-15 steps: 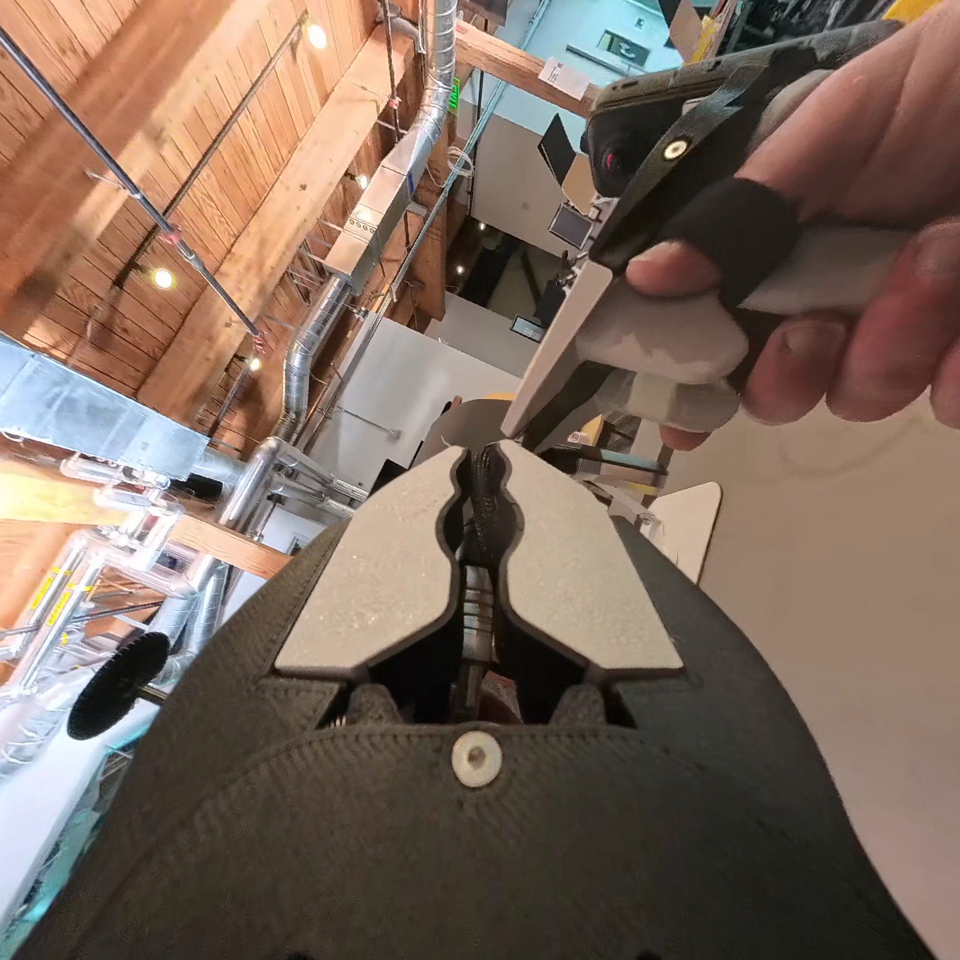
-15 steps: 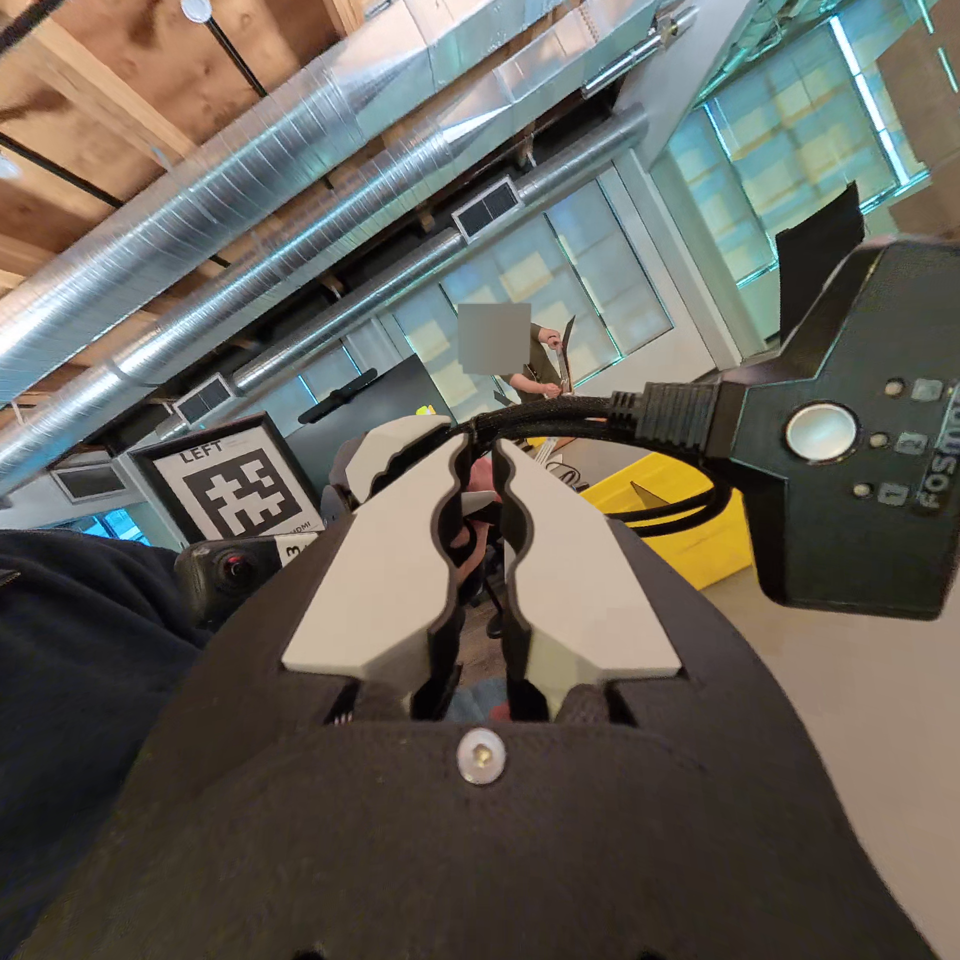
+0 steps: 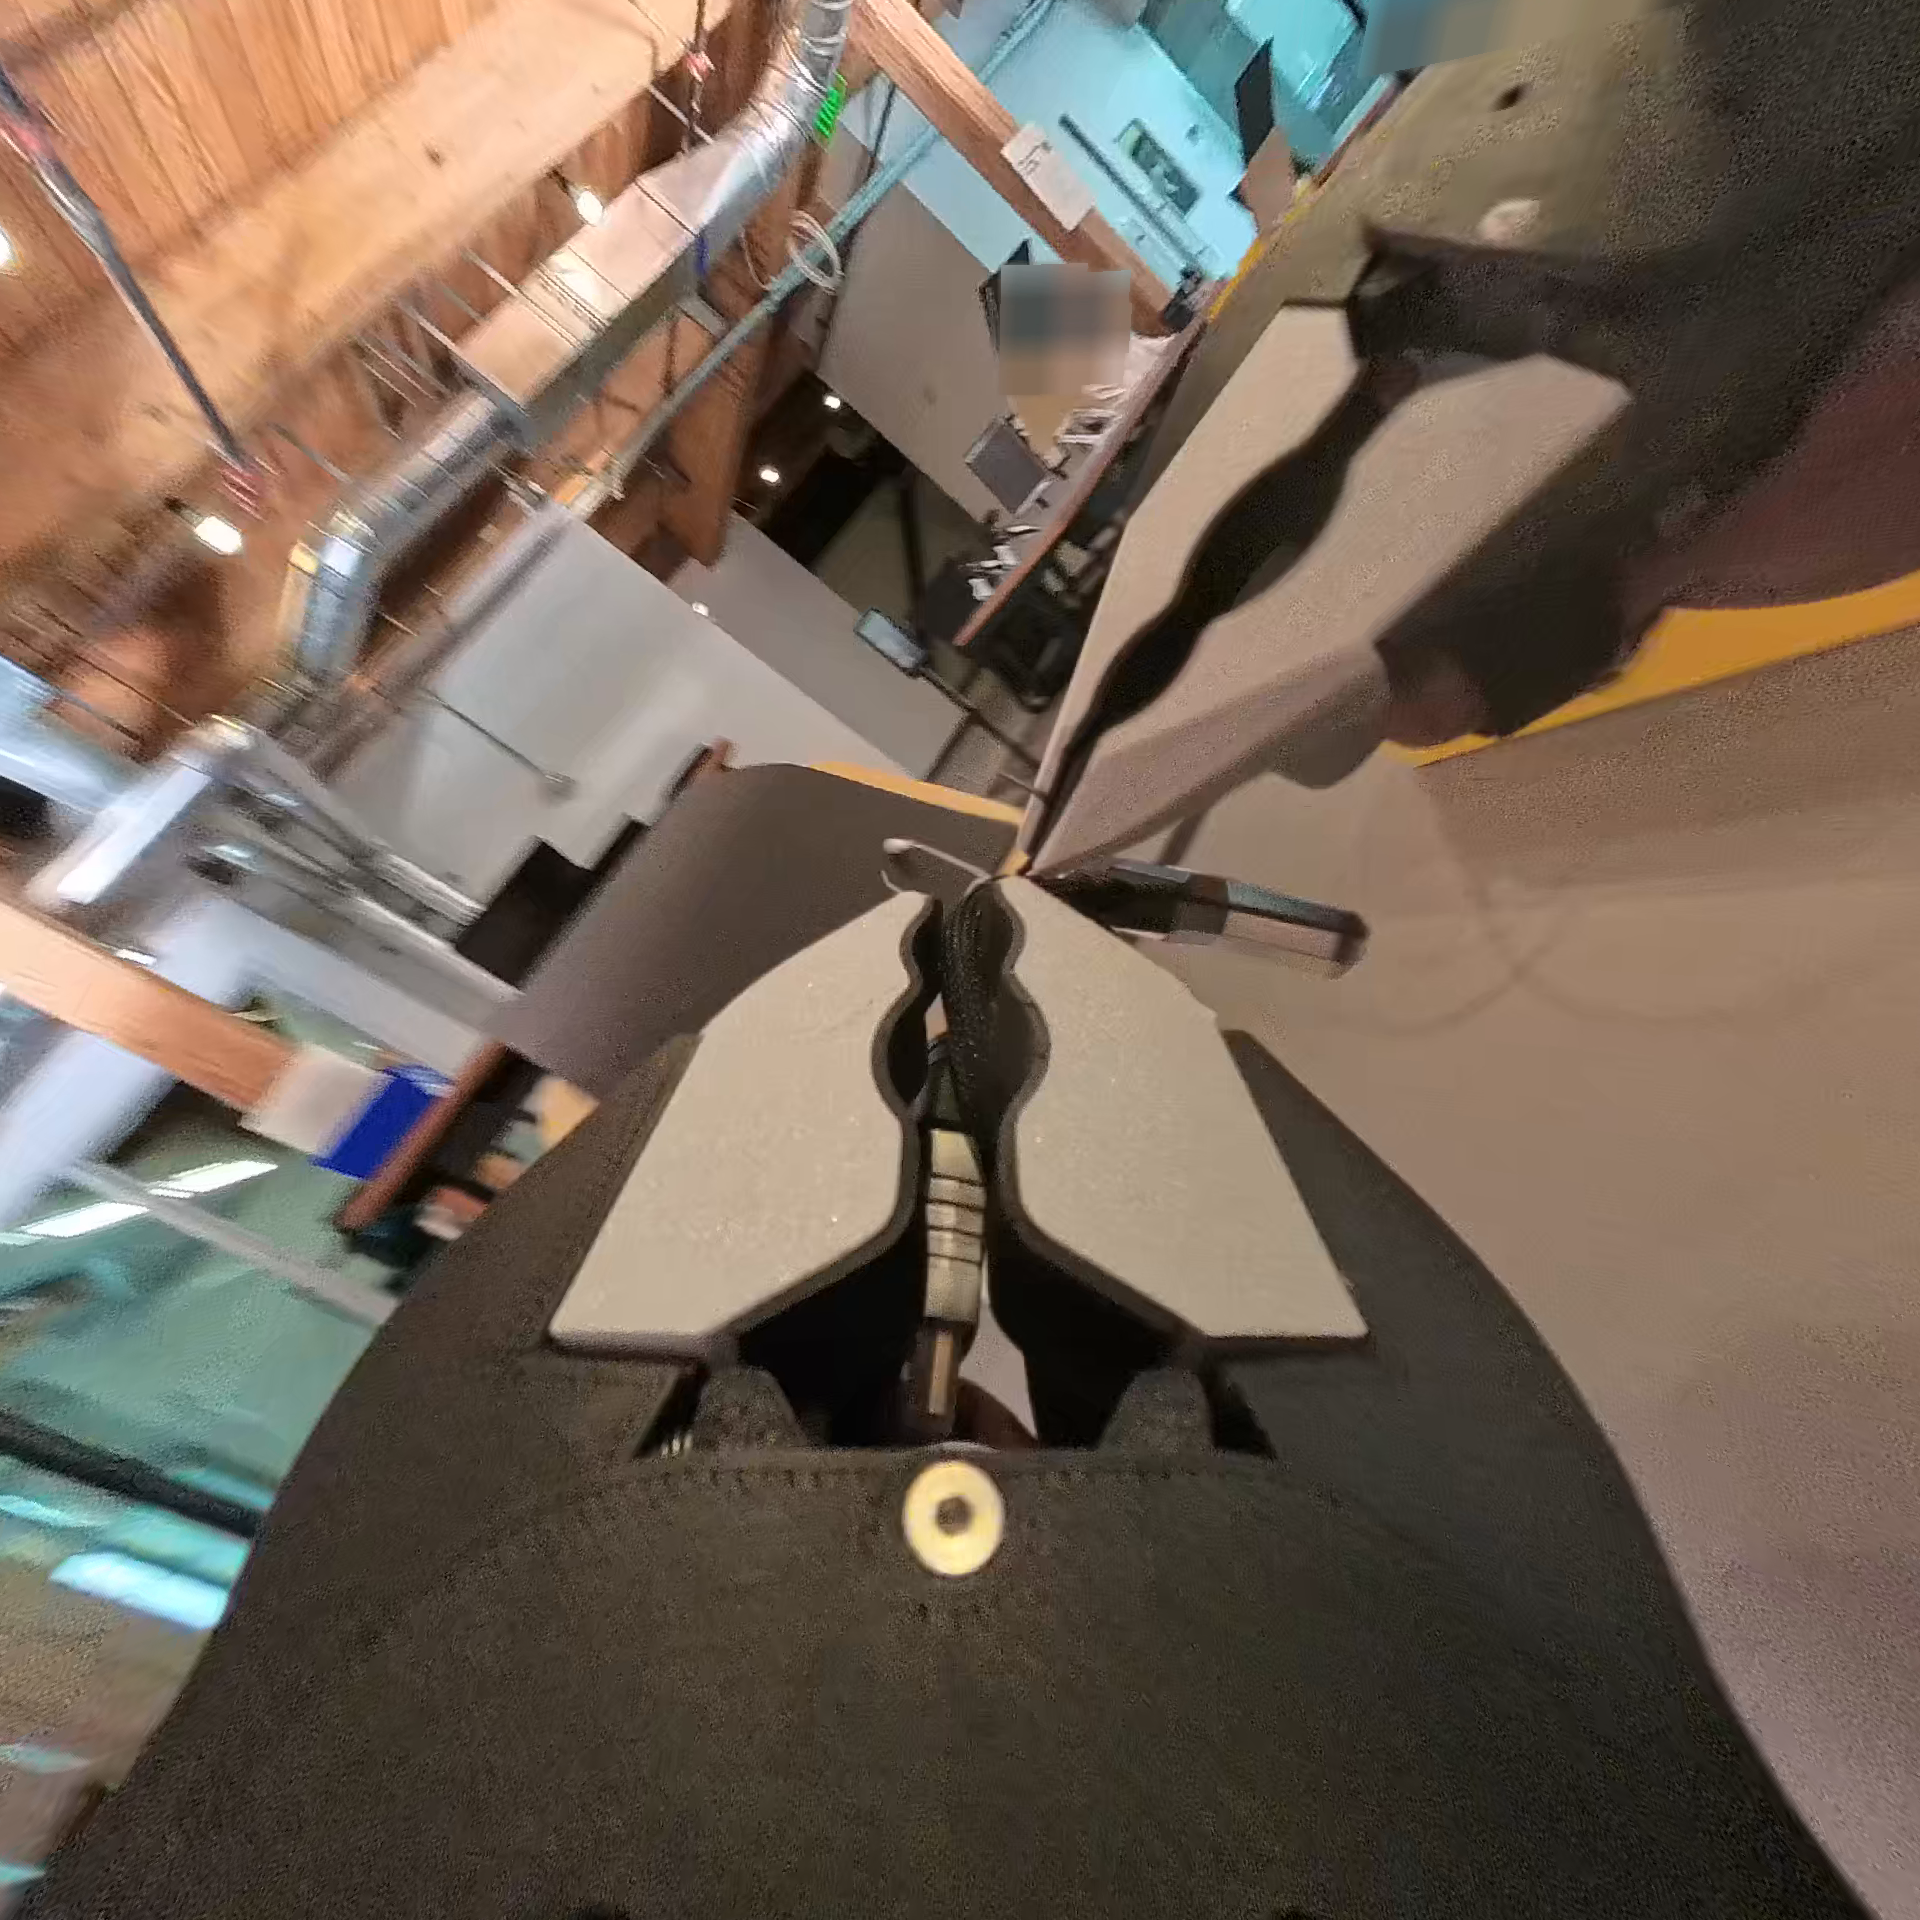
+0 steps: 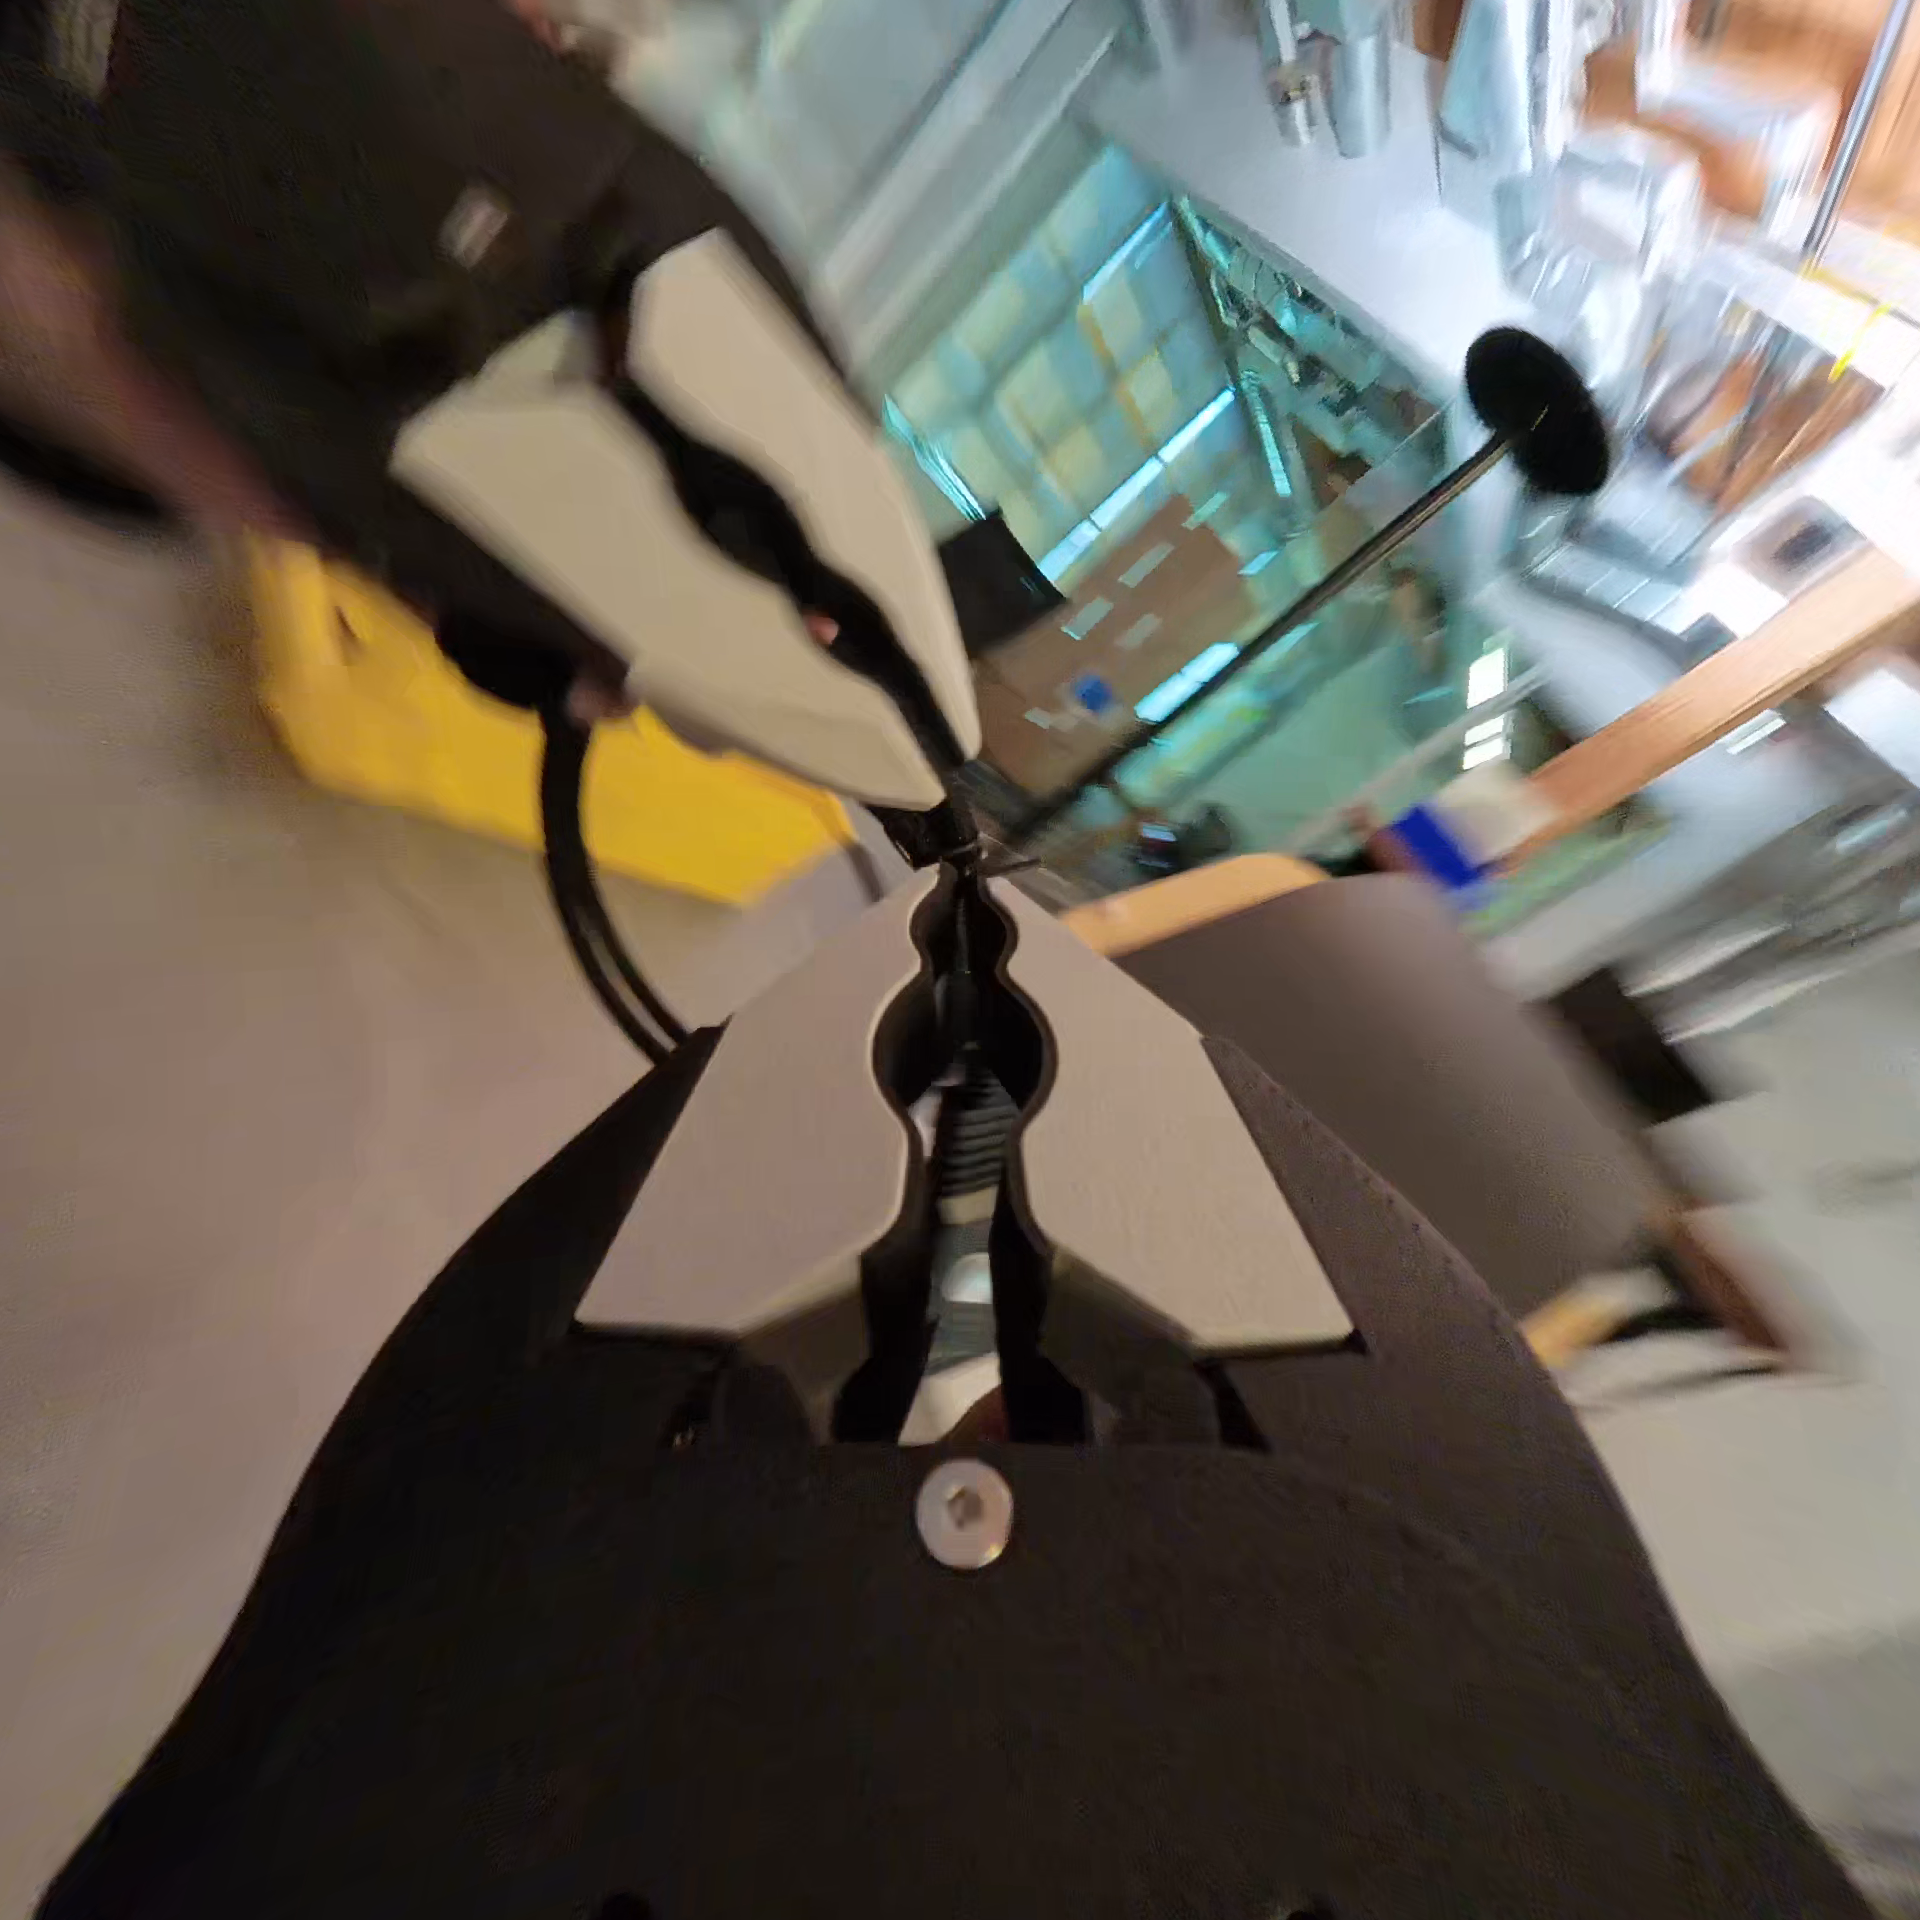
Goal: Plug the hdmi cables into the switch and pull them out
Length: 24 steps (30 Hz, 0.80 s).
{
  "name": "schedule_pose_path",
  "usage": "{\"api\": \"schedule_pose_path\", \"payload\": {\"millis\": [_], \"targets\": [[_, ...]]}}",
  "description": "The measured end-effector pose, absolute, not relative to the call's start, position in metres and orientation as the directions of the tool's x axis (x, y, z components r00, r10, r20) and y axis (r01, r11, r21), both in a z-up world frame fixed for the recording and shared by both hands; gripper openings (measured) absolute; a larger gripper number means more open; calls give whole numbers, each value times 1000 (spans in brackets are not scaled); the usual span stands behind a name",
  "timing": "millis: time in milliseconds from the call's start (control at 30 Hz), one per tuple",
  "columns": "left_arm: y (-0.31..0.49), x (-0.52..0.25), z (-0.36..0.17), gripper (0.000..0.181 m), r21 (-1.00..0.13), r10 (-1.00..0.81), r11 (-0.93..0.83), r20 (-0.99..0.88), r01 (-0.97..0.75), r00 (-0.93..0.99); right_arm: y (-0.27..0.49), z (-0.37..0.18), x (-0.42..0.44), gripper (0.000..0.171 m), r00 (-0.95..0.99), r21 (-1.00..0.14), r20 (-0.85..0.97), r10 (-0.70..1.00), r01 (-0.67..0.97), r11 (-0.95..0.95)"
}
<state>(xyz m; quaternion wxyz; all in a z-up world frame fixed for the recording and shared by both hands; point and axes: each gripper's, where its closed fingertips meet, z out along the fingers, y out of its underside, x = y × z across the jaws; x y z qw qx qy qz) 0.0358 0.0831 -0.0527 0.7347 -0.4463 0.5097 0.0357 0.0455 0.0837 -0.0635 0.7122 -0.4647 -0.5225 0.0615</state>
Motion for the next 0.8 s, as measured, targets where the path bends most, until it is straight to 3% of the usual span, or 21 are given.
{"api": "schedule_pose_path", "payload": {"millis": [100, 200, 267, 333, 433, 500, 567, 633, 800], "targets": [[80, 42, -57, 6, -764, -597, 492, -645, -417, 477, 77, -65, 51, 0, 185, -252, 968, 171, 704, 664], [78, 46, -54, 6, -855, -717, 388, -514, -343, 470, 74, -62, 54, 0, 84, -66, 996, 4, 748, 660], [77, 47, -54, 6, -864, -726, 381, -500, -330, 472, 74, -61, 54, 1, 145, -141, 988, 50, 728, 671], [80, 45, -54, 6, -811, -646, 444, -585, -382, 491, 72, -60, 55, 17, 315, -412, 910, 269, 625, 663], [82, 40, -48, 6, -731, -525, 522, -681, -440, 510, 72, -54, 61, 19, 533, -839, 542, 650, 303, 451], [80, 41, -45, 6, -658, -438, 572, -749, -490, 496, 70, -51, 62, 20, 520, -975, 204, 829, 33, 220], [76, 43, -42, 6, -604, -375, 607, -790, -516, 485, 69, -51, 61, 22, 397, -986, -90, 913, -166, -25], [72, 46, -40, 6, -534, -304, 647, -836, -545, 457, 66, -52, 60, 22, 250, -940, -274, 929, -272, -205], [65, 49, -40, 6, -416, -181, 703, -889, -578, 420, 68, -55, 60, 21, 41, -824, -472, 881, -375, -424]]}}
